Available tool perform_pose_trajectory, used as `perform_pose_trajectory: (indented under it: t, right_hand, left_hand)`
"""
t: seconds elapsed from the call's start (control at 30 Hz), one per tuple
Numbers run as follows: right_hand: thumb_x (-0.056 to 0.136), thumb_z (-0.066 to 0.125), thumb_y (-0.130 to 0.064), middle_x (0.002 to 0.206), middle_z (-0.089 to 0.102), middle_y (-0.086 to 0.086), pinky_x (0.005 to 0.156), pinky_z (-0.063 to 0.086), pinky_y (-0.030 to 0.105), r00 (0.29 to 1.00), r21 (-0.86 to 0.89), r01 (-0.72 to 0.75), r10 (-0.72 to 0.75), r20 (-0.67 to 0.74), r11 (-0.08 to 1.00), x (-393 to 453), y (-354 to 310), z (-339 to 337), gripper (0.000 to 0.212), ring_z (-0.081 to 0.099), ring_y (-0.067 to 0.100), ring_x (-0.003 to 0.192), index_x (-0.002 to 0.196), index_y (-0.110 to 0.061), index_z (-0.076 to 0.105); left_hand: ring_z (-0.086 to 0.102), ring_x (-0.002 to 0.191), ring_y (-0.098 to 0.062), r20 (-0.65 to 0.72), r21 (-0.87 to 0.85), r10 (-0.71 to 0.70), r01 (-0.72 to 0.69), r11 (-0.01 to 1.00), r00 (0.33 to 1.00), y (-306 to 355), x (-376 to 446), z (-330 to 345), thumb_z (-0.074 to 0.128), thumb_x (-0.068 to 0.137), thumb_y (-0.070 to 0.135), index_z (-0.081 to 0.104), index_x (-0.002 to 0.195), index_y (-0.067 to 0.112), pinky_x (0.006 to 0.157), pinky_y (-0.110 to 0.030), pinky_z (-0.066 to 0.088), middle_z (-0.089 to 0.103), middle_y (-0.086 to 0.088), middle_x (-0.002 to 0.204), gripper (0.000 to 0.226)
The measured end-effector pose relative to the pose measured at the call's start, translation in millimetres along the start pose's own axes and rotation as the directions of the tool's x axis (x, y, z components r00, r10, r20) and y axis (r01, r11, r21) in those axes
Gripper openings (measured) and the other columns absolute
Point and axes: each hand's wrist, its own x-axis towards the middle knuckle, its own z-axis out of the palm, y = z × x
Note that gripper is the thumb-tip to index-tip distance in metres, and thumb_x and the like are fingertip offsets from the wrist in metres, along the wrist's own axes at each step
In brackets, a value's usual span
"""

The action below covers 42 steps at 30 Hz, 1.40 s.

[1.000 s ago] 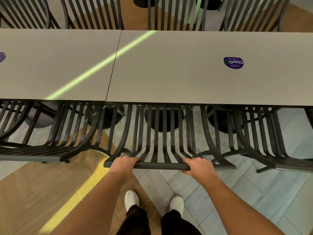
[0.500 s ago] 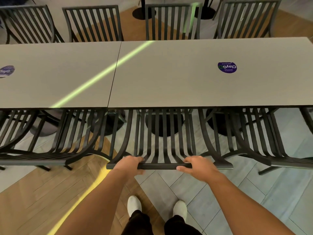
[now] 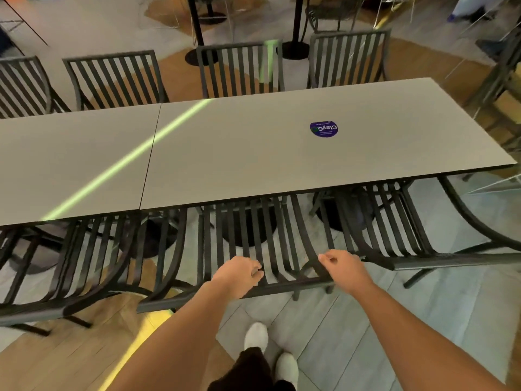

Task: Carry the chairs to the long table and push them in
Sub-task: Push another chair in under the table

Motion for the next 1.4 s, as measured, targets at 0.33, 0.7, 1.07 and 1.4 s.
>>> perform_pose_trajectory:
  t: [0.33, 0.7, 1.07, 1.4]
  right_hand:
    - [0.104, 0.049, -0.047, 0.102, 0.073, 0.0, 0.089, 0.055, 0.04, 0.985, -0.045, -0.151, 0.146, -0.096, 0.988, 26, 34, -71, 0.032, 0.066, 0.019, 0.094, 0.116, -0.026, 0.07]
    - [0.104, 0.048, -0.044, 0.097, 0.072, 0.002, 0.077, 0.051, 0.036, 0.966, -0.084, -0.224, 0.21, -0.149, 0.971, 39, 132, -147, 0.026, 0.065, 0.021, 0.088, 0.103, -0.026, 0.067]
    - [0.103, 0.051, -0.046, 0.085, 0.07, -0.006, 0.076, 0.057, 0.036, 0.998, -0.267, -0.062, 0.059, -0.018, 0.962, 83, 304, -254, 0.027, 0.065, 0.012, 0.076, 0.107, -0.027, 0.07]
    - [0.092, 0.046, -0.076, 0.091, 0.067, -0.012, 0.085, 0.056, 0.035, 0.988, -0.365, 0.027, 0.03, 0.151, 0.931, 93, 368, -290, 0.051, 0.063, 0.006, 0.087, 0.108, -0.032, 0.067]
  left_hand:
    - [0.069, 0.104, -0.022, 0.111, 0.039, 0.217, -0.223, 0.974, 0.97, 70, 86, -31, 0.047, 0.108, 0.035, 0.065, 0.134, 0.02, 0.094, -0.04, 0.056, 0.073, -0.002, 0.119, 0.035]
    - [0.07, 0.101, -0.023, 0.127, 0.069, 0.281, -0.291, 0.954, 0.951, 195, 147, -26, 0.045, 0.109, 0.032, 0.069, 0.122, 0.017, 0.096, -0.044, 0.055, 0.074, -0.004, 0.113, 0.031]
    - [0.069, 0.087, -0.019, 0.023, -0.065, 0.048, -0.047, 0.997, 0.999, 345, 163, 60, 0.044, 0.107, 0.046, 0.064, 0.128, 0.023, 0.079, -0.035, 0.057, 0.072, 0.0, 0.104, 0.038]
    - [0.061, 0.106, -0.014, 0.136, -0.044, 0.017, -0.011, 0.999, 0.991, 391, 157, 106, 0.048, 0.089, 0.078, 0.056, 0.139, 0.032, 0.096, -0.037, 0.053, 0.063, 0.007, 0.12, 0.069]
